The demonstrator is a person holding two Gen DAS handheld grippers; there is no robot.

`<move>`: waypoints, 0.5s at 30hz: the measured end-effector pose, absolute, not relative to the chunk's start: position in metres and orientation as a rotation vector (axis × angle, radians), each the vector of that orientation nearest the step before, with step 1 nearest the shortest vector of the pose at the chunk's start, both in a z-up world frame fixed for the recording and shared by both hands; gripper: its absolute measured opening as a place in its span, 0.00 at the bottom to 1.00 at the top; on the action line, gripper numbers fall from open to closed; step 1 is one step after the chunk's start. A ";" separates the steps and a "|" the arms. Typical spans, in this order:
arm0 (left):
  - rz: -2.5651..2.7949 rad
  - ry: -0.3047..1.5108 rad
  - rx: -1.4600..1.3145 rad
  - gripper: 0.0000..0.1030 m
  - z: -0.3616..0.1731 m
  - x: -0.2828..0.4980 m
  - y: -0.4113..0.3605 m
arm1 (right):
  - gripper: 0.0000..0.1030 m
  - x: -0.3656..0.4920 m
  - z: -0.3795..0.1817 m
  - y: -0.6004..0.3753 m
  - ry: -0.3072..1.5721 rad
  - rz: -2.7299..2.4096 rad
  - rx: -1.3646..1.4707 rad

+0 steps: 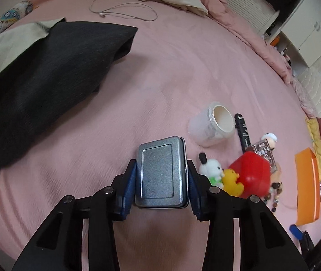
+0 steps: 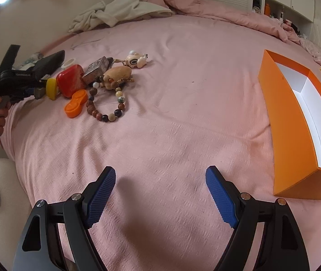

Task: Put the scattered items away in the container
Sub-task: 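Grasp the silver tin with the left gripper while the right gripper grasps the bead bracelet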

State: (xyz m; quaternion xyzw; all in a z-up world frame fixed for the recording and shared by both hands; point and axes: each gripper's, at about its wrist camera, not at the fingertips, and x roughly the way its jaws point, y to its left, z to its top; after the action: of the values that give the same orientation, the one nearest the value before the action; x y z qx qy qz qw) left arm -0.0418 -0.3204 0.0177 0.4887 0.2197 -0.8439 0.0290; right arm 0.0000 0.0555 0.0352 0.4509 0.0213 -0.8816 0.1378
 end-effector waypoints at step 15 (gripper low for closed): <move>-2.629 0.226 1.573 0.64 0.008 -0.048 -0.283 | 0.77 -0.086 0.032 0.004 -0.086 -2.468 1.291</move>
State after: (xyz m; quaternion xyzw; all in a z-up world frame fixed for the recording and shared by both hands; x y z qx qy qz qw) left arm -0.0480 -0.2829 0.0076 0.5118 0.0734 -0.8553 0.0349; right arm -0.0861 0.0039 0.0319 0.4561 -0.0304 -0.8717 0.1766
